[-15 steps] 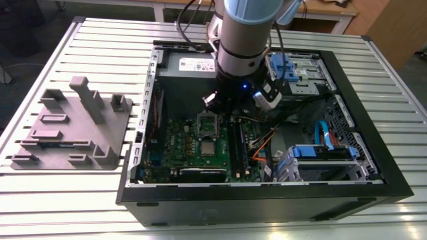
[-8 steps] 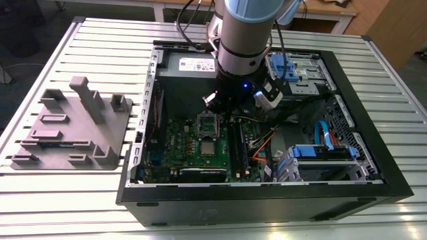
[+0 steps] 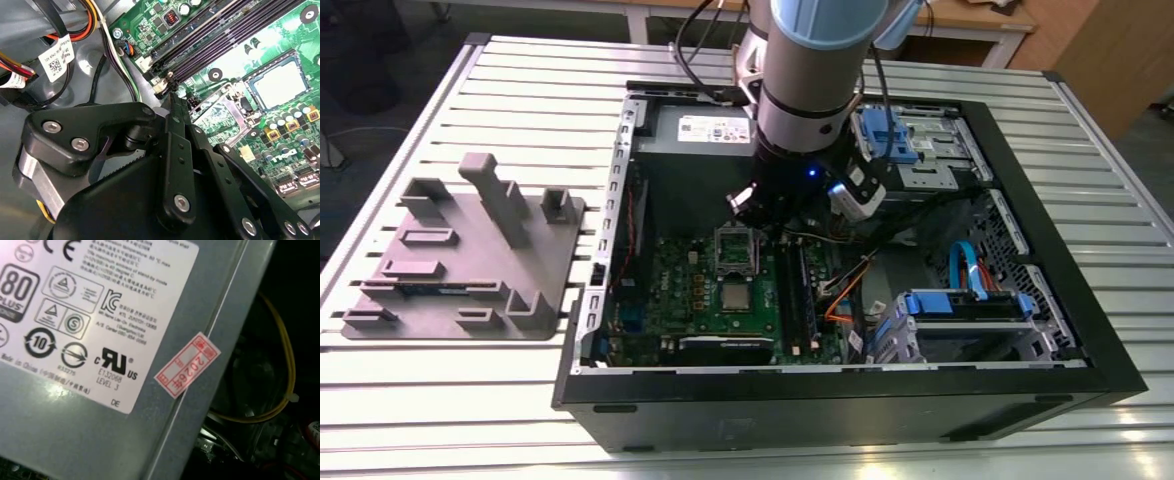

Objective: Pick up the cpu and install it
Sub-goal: 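Close the cpu cover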

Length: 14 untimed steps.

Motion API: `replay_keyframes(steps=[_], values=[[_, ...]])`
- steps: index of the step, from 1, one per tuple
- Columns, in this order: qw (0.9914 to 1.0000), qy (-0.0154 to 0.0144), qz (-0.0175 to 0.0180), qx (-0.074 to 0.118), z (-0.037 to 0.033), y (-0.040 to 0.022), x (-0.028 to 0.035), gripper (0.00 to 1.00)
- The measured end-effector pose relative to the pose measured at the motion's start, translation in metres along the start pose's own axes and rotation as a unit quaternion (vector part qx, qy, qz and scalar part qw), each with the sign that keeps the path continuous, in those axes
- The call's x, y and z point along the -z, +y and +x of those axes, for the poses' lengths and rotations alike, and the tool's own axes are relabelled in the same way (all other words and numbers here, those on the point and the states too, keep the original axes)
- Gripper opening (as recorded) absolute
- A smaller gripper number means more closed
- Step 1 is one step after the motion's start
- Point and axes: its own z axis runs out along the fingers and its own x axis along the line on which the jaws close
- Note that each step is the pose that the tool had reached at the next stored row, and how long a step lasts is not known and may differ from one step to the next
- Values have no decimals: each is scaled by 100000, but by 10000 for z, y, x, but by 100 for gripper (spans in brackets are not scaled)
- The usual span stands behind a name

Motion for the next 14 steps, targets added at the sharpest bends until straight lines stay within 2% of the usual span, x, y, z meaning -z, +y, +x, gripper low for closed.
replay_keyframes(steps=[8, 14], values=[[100000, -182, 53, 81, -2, 16, -55, 10], [100000, -240, 80, 92, 17, 23, -68, 10]])
